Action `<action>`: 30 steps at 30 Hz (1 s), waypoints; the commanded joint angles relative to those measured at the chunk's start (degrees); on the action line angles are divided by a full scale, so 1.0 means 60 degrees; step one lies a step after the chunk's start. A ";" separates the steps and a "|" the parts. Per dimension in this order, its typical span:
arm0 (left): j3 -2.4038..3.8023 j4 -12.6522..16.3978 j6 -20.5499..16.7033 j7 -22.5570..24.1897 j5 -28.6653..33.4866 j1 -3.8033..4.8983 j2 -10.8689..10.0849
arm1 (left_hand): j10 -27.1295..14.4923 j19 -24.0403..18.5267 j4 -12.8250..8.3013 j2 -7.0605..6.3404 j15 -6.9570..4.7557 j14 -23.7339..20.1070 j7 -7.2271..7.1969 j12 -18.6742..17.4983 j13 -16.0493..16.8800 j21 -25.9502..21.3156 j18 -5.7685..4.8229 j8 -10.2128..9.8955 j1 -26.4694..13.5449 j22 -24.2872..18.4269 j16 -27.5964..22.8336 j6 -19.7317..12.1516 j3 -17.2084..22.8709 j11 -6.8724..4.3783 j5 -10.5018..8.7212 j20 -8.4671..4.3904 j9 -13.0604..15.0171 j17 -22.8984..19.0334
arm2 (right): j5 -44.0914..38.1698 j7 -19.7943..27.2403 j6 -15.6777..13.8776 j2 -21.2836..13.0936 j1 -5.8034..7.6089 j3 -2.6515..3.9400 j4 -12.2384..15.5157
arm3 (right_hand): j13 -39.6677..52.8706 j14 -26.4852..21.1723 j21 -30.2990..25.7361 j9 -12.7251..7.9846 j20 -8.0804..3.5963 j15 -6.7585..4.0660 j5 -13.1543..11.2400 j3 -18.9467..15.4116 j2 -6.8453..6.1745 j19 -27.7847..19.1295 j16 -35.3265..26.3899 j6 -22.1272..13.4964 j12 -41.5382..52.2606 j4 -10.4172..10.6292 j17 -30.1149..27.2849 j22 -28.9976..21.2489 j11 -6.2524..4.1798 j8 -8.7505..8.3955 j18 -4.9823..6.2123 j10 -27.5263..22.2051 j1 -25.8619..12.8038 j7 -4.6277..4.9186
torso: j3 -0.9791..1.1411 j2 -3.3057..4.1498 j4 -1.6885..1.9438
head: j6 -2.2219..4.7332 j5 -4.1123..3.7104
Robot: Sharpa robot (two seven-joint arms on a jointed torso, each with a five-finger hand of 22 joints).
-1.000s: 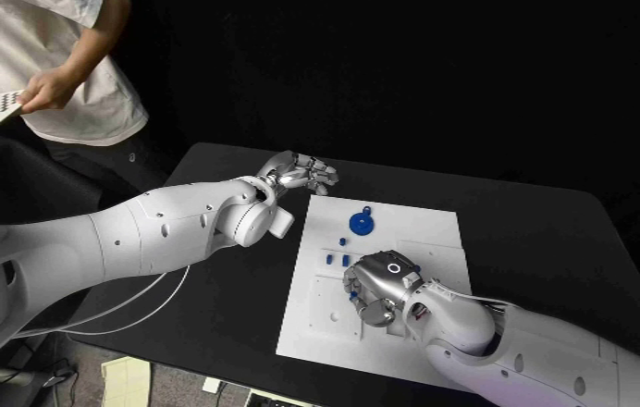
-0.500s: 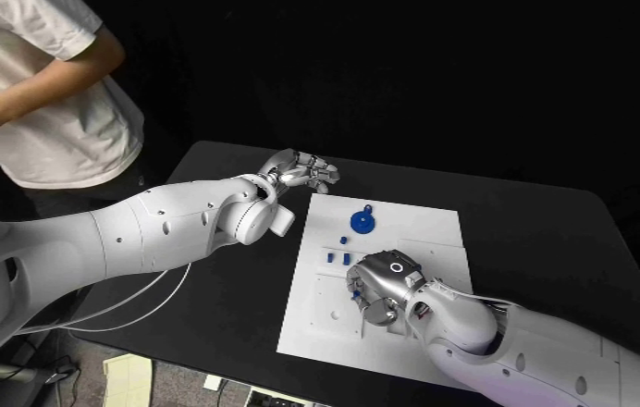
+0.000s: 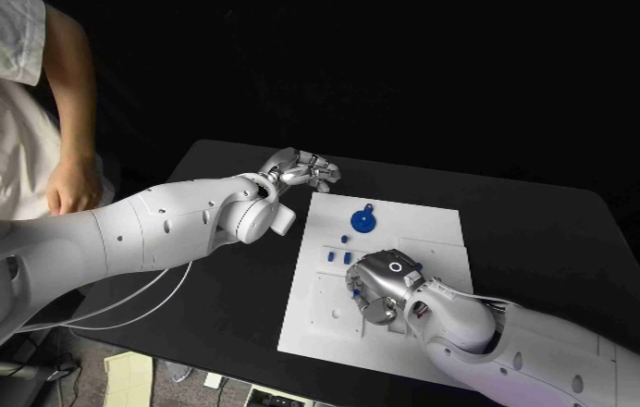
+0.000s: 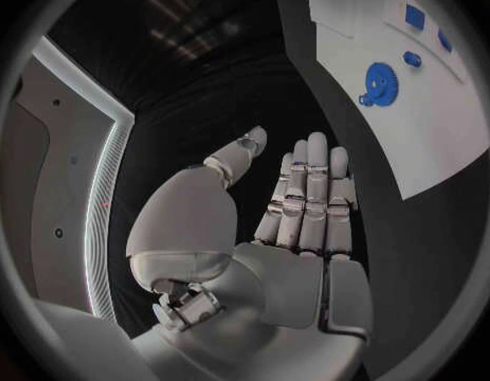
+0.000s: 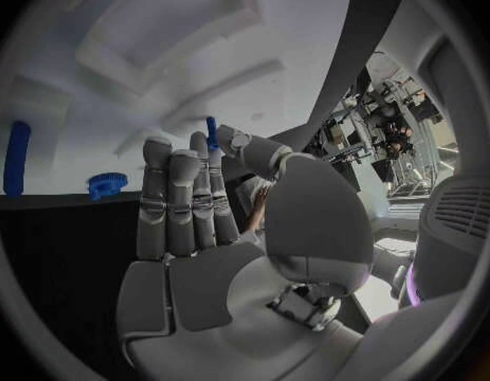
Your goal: Assemble the parts on the task board
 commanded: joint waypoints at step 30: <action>0.0009 0.0040 0.0034 0.0034 0.0050 0.0016 -0.0005 | -0.0060 0.0067 -0.0005 0.0062 -0.0007 0.0072 0.0017 -0.0004 -0.0019 -0.0057 0.0031 0.0009 -0.0032 0.0018 -0.0088 -0.0070 -0.0085 0.0015 -0.0036 0.0006 -0.0011 0.0038 | -0.0128 -0.0068 0.0276 0.0017 -0.0052 -0.0052 0.0025 | 0.0007 -0.0004 0.0070 0.0016 -0.0079 -0.0072 0.0003 0.0051 0.0051 0.0010 -0.0044 0.0091 -0.0075 -0.0026 0.0039 0.0208 0.0012 0.0034 0.0295 0.0080 0.0020 -0.0002 | -0.0001 0.0003 -0.0006 | -0.0028 0.0040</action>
